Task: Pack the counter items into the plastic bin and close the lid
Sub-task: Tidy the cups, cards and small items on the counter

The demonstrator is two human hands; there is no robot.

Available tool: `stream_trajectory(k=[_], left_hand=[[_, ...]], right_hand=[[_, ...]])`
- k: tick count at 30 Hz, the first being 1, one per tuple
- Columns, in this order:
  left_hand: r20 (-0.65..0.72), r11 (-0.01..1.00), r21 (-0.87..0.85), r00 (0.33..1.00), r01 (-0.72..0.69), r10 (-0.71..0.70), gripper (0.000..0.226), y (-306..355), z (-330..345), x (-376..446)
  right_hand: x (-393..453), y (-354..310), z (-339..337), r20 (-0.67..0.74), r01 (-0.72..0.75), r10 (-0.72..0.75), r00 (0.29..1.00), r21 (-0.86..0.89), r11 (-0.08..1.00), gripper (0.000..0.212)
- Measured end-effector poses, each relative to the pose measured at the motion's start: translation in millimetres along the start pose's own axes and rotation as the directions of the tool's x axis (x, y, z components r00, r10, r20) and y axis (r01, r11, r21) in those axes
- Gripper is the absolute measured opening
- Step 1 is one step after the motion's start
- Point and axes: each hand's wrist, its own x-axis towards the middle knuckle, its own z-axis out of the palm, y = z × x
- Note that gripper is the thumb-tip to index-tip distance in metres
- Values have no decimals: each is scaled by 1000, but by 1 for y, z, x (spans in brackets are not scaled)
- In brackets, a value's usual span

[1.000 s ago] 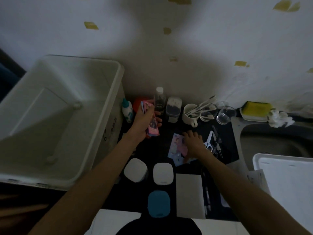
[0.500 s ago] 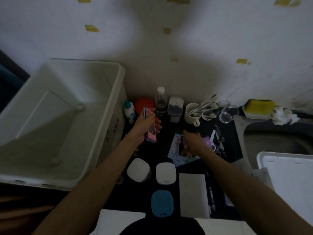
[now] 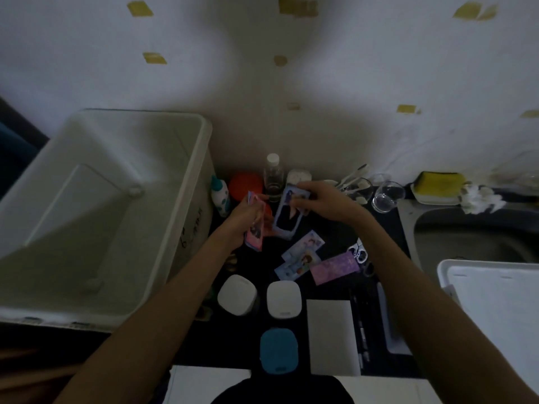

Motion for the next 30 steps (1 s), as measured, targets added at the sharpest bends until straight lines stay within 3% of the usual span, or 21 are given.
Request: stream_trajectory(k=[4, 8, 10, 13, 14, 16, 18, 20, 24, 28, 30], left_hand=[[110, 999, 35, 993, 41, -45, 27, 5, 11, -2], [314, 931, -293, 942, 216, -119, 52, 11, 24, -10], [333, 896, -357, 932, 263, -141, 59, 13, 30, -9], [257, 915, -346, 959, 208, -121, 56, 9, 34, -6], [232, 909, -367, 966, 196, -115, 47, 7, 32, -6], [194, 879, -433, 973, 202, -128, 29, 2, 23, -1], [183, 856, -464, 970, 229, -160, 20, 0, 15, 1], [149, 859, -457, 972, 231, -182, 20, -2, 11, 3], [66, 866, -451, 975, 218, -211, 32, -7, 3, 9], [82, 873, -437, 976, 217, -202, 30, -2, 2, 3], [86, 881, -421, 977, 215, -197, 26, -1, 0, 1]], right_hand=[[6, -6, -9, -16, 2, -2, 1000, 39, 999, 29], [4, -8, -4, -25, -4, 6, 1000, 76, 997, 26], [0, -8, 8, -142, 13, -8, 990, 39, 999, 27], [-6, 5, 25, -351, 1, 11, 936, 34, 999, 27], [-9, 18, 29, -336, -52, 52, 940, 8, 999, 24], [-20, 45, 37, -115, -232, 212, 971, -207, 951, 28], [-39, 65, 50, 119, -298, 412, 904, -517, 803, 49], [-58, 77, 65, 168, -296, 516, 840, -654, 696, 70], [-75, 86, 77, 136, -256, 505, 852, -735, 629, 79], [-65, 82, 68, 140, -186, 413, 900, -734, 653, 38], [-55, 78, 66, 171, -159, 373, 912, -690, 706, 35]])
